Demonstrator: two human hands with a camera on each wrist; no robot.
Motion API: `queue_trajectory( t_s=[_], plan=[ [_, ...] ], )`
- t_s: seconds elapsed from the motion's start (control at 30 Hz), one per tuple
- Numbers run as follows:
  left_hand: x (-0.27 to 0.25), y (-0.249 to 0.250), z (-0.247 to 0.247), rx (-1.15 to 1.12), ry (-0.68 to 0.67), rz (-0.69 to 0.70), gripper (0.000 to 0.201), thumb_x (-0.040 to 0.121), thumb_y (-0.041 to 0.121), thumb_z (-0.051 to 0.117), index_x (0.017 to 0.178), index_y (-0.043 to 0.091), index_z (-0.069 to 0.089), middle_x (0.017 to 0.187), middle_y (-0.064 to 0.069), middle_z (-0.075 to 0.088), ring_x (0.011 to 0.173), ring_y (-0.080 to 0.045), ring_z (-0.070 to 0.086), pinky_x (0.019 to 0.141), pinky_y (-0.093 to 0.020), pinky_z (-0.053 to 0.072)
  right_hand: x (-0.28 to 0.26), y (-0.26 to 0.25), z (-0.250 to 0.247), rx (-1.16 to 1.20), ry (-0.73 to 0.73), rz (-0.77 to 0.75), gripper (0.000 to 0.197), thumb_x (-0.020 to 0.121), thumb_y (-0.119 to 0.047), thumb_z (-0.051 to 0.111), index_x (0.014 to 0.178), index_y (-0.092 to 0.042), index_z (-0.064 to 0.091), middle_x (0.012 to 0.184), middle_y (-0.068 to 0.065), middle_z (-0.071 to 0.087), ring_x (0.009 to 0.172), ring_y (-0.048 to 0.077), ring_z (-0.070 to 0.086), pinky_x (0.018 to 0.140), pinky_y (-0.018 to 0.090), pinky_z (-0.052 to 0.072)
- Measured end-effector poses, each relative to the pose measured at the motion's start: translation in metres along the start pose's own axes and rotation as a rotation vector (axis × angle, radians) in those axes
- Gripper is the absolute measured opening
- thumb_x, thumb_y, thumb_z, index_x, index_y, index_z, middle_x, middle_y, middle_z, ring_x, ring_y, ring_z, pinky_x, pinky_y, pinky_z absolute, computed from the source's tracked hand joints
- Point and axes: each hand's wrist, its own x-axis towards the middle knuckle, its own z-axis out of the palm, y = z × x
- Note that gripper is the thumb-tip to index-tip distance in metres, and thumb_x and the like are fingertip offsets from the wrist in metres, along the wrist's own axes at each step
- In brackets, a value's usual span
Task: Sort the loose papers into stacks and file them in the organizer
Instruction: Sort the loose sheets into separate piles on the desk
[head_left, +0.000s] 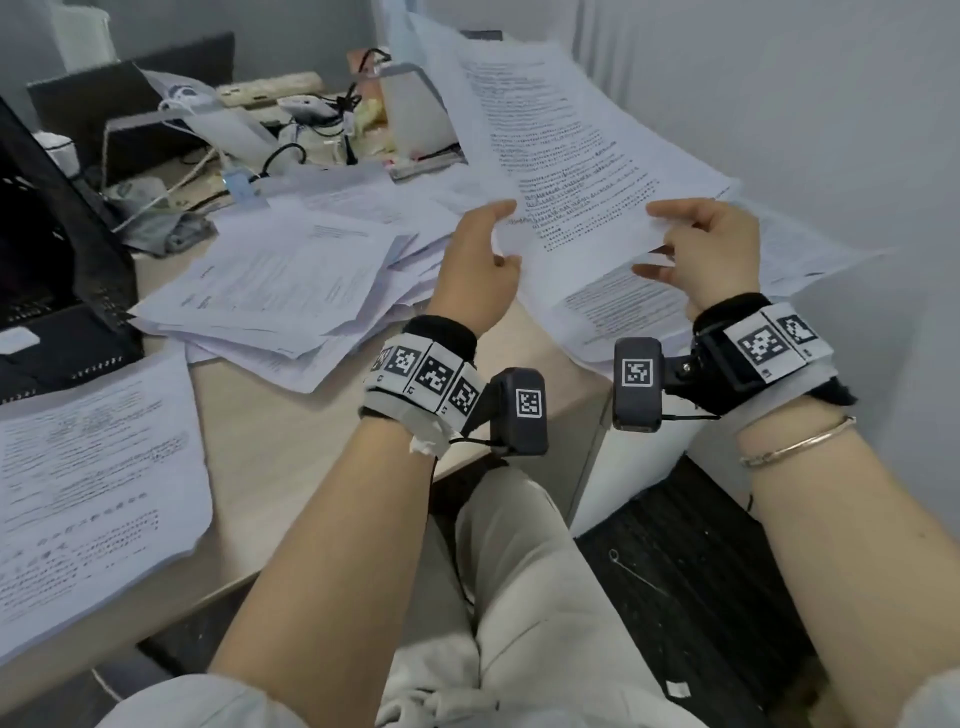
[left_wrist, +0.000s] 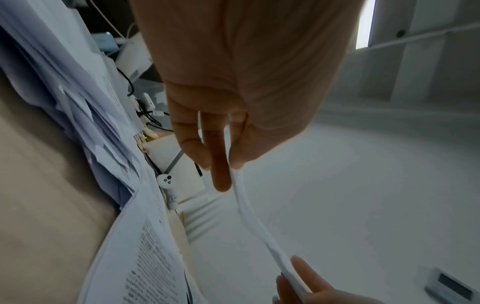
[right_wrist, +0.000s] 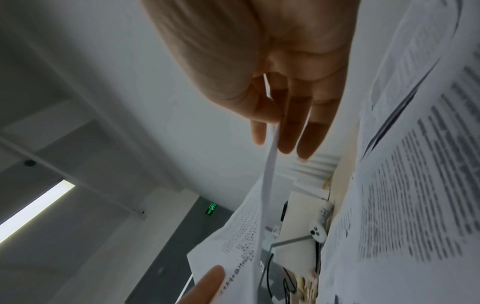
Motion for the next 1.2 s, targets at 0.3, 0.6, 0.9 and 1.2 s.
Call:
queue_trajectory(
  t_s=[0.3,0.6,0.9,1.2],
  plan=[
    [0.020,0.001,0.026,-0.121,0.065,-0.202,0.054,0.092,0.015,0.056,0.142,0.009,0.035,0.143,-0.007,0.037,0.112,-0.021,0.053,0.065,-0.019,0.056,0.002,-0.002,-0.024,0.060,-0.024,-0.083,0.041,0.084,0.012,0.040,0.090,-0.016,0.069,0.122,0.014,0.055,0.085,0.018,0.065,0.067,0.028,0.057],
    [0.012,0.027,0.056,-0.149,-0.018,-0.135,0.047,0.090,0.002,0.056,0.135,0.009,0.045,0.142,-0.005,0.036,0.097,-0.022,0.059,0.051,-0.012,0.051,0.015,0.004,-0.059,-0.047,0.177,-0.015,0.037,0.086,0.005,0.047,0.118,-0.010,0.061,0.112,0.006,0.052,0.093,0.019,0.062,0.061,0.017,0.055],
    [-0.005,0.025,0.074,-0.219,-0.209,-0.329,0.025,0.089,-0.004,0.053,0.104,0.013,0.042,0.097,0.001,0.046,0.074,-0.021,0.063,0.048,-0.018,0.052,0.015,0.017,-0.068,-0.210,0.221,-0.066,0.042,0.079,0.003,0.053,0.117,-0.015,0.062,0.116,-0.002,0.052,0.080,0.007,0.058,0.087,0.032,0.054],
    [-0.011,0.003,0.070,0.047,-0.303,-0.397,0.050,0.084,0.022,0.067,0.129,0.011,0.049,0.135,-0.008,0.046,0.116,-0.024,0.053,0.097,-0.040,0.048,0.004,0.014,-0.053,-0.328,0.163,-0.081,0.036,0.080,-0.006,0.057,0.111,-0.025,0.062,0.134,-0.004,0.048,0.109,0.018,0.056,0.086,0.018,0.038]
  ],
)
